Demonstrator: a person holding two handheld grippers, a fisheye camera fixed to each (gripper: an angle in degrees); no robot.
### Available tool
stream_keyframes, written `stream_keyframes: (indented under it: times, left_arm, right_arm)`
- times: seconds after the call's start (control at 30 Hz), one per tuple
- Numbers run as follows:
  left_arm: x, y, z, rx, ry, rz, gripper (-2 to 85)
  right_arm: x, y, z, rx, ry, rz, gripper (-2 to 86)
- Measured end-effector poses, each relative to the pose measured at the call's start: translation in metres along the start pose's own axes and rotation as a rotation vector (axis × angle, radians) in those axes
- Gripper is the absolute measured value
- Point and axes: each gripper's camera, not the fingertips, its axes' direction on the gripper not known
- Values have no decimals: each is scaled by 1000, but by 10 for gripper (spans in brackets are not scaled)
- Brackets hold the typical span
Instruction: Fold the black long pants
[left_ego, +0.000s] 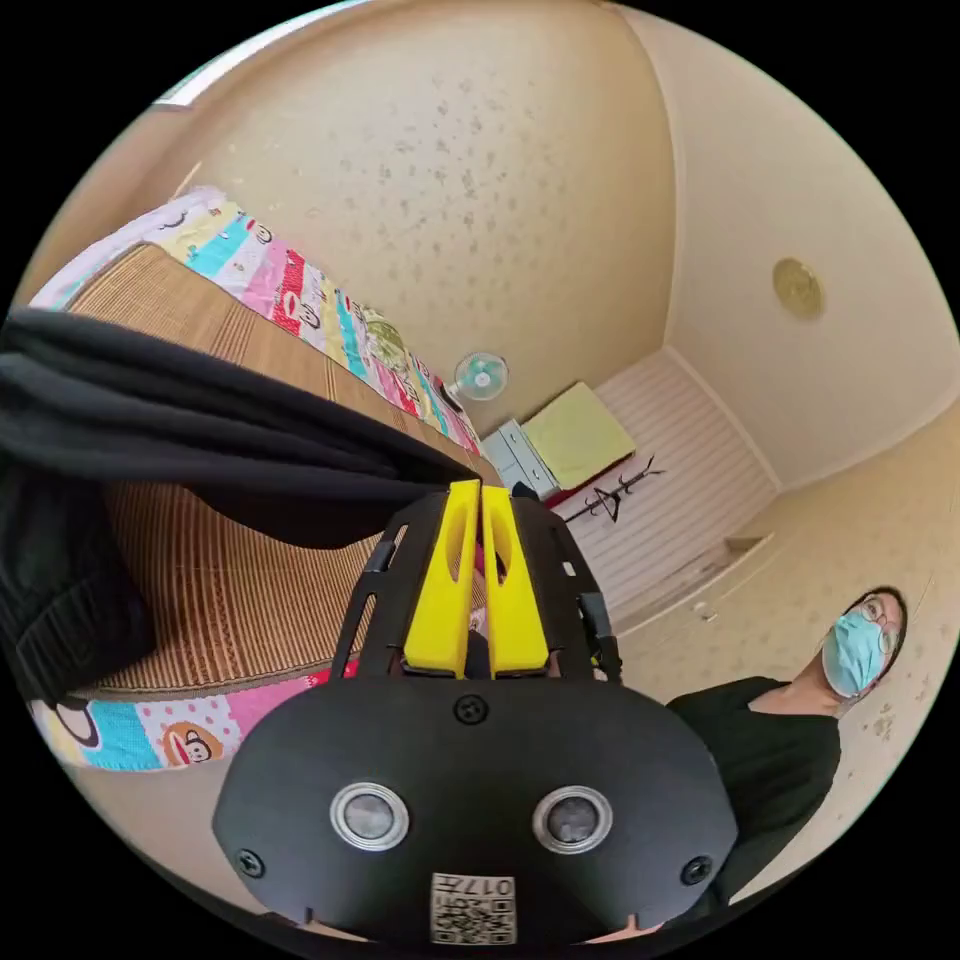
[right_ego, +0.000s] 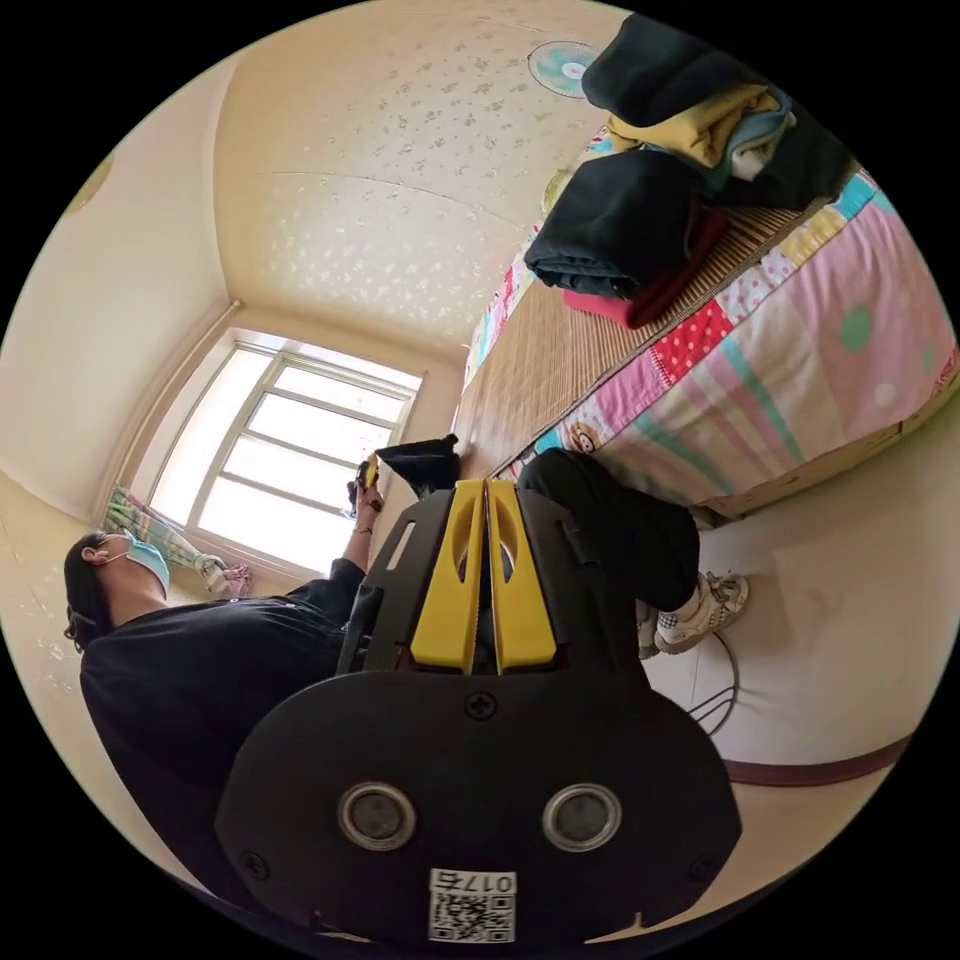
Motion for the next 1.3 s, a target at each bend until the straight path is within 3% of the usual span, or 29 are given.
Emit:
stream_keyframes:
  times: [0.13,0.2,0.33,0.47,0.57,0.63,0.73,0.8,0.9,0.97,1.07,1.13,1.3]
  left_arm:
    - [71,41,105,-189,133,227,-10]
    - [114,93,162,-248,318,341,-10]
    - [164,192,251,-442,391,389,-10]
    - [182,304,322,-744,446,316,-7]
    - [160,316,294,-633,547,164,3]
    - [145,302,257,-559,409,151,35]
    - [113,277,169,-279,13,92,74]
    - [56,281,93,7,-146,-185,104]
    - [-27,322,41,187,-165,-552,130]
    - [-59,332,49,123,-250,-612,142]
    - [-95,317,131,-174,-75,-576,154]
    - [-95,307,133,-125,-153,-549,150]
    - [-88,294,128,-220,-199,-456,93]
  right_arm:
    - [-10,-3,12,-35,-61,-43,4]
    - [-11,-1,15,-49,-63,-48,4]
    - [-4,8,16,-48,-94,-35,4]
    - [5,12,17,-50,-118,-8,4]
    - [-1,8,25,-95,-104,-31,3]
    - [-8,4,31,-129,-95,-61,4]
    - [-12,2,37,-145,-106,-81,4]
    - [-11,3,40,-141,-139,-80,4]
    - [-8,8,48,-142,-194,-75,4]
    - [-5,11,57,-161,-193,-62,3]
    - [4,14,73,-200,-207,-11,3]
    - [1,13,78,-193,-255,-20,4]
    - [-12,12,88,-238,-210,-55,5]
